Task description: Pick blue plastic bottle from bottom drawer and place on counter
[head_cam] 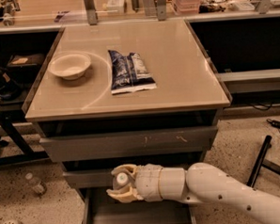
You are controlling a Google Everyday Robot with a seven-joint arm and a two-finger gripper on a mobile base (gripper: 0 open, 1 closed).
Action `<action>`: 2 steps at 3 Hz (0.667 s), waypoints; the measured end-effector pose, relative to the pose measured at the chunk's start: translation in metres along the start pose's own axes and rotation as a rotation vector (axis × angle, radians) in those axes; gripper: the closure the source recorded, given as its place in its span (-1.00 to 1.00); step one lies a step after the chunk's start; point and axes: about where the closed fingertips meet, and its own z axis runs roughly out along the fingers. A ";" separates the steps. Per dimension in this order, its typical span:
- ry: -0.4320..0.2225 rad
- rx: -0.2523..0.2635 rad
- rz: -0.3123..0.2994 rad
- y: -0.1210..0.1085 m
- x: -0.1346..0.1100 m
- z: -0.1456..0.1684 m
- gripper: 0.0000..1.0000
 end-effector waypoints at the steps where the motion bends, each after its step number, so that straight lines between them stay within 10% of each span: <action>1: 0.024 0.048 -0.001 -0.013 -0.021 -0.026 1.00; 2: 0.078 0.122 -0.007 -0.027 -0.044 -0.066 1.00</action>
Offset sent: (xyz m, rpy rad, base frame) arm 0.0053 -0.1051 0.1156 -0.1414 -0.0593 -0.2438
